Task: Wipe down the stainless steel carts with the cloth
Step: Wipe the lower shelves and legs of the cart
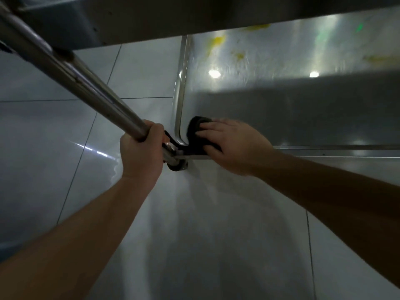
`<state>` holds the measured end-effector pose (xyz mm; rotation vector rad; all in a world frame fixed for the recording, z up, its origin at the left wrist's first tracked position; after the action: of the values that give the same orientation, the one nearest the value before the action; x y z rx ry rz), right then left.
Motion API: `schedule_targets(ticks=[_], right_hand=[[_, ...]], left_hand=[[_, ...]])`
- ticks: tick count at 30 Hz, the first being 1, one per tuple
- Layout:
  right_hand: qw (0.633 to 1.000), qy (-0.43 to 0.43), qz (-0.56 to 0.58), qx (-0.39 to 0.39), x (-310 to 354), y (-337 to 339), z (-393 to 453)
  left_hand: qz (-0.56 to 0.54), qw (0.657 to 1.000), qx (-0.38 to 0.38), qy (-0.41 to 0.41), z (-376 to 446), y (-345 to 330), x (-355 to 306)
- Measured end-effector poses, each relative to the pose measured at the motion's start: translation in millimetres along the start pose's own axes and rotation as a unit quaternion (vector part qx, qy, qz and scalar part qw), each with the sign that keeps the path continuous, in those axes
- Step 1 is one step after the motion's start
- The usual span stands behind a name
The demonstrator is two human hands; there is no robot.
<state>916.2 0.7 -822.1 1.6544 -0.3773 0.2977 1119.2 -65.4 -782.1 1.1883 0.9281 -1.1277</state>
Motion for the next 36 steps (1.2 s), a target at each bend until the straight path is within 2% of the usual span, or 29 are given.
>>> schedule_targets(ticks=[4,7,9,11,12,14,18,22,24,28,29,32,36], right_hand=[[0.997,-0.049,-0.045,-0.029,-56.6,17.4,-46.1],[0.995,-0.07,-0.06,-0.029,-96.0,30.9,-71.3],[0.995,-0.079,-0.058,-0.036,-117.9,38.0,-84.7],[0.994,-0.087,-0.062,-0.036,-135.5,43.5,-96.0],[0.993,-0.088,-0.065,-0.033,-143.1,45.7,-100.5],[0.994,-0.089,-0.064,-0.029,-155.8,50.6,-108.3],[0.992,-0.106,-0.059,-0.014,-173.4,62.4,-121.3],[0.99,-0.128,-0.052,-0.007,-189.4,71.6,-133.5],[0.989,-0.14,-0.049,-0.007,-201.5,75.4,-140.2],[0.986,-0.161,-0.048,-0.006,-228.7,85.3,-157.4],[0.985,-0.168,-0.047,-0.009,-236.3,88.4,-163.0],[0.976,-0.209,-0.041,-0.047,-264.4,100.3,-183.6],[0.953,-0.276,-0.034,-0.124,-313.4,114.9,-219.1]], left_hand=[[0.057,0.998,0.019,0.019,-8.6,4.1,9.0],[0.213,0.97,0.095,0.062,-27.6,16.9,30.8],[0.311,0.924,0.157,0.157,-42.4,26.3,47.3],[0.398,0.845,0.266,0.237,-58.5,26.5,56.7],[0.427,0.81,0.318,0.244,-64.3,22.2,57.8],[0.451,0.775,0.387,0.215,-71.3,4.3,52.6],[0.453,0.747,0.47,0.122,-79.3,-48.2,19.9],[0.462,0.693,0.551,0.048,-91.4,-99.9,-19.4],[0.445,0.7,0.558,-0.004,-96.9,-129.1,-40.1],[0.375,0.791,0.467,-0.122,-101.5,-186.8,-72.8],[0.368,0.801,0.448,-0.148,-102.0,-200.3,-75.5],[0.431,0.773,0.417,-0.206,-104.5,-239.7,-73.5],[0.433,0.791,0.387,-0.191,-116.3,-286.5,-64.0]])
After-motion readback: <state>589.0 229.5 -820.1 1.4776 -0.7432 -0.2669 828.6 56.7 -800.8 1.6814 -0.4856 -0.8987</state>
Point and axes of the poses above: each hand's wrist, its own z-axis towards the middle knuckle, its own y-axis out of the back of the hand, x = y × z, the point moved 3 cm from there along z, towards the middle knuckle, and after that the axes turned 10 degrees about -y, right-handed, at the moved point
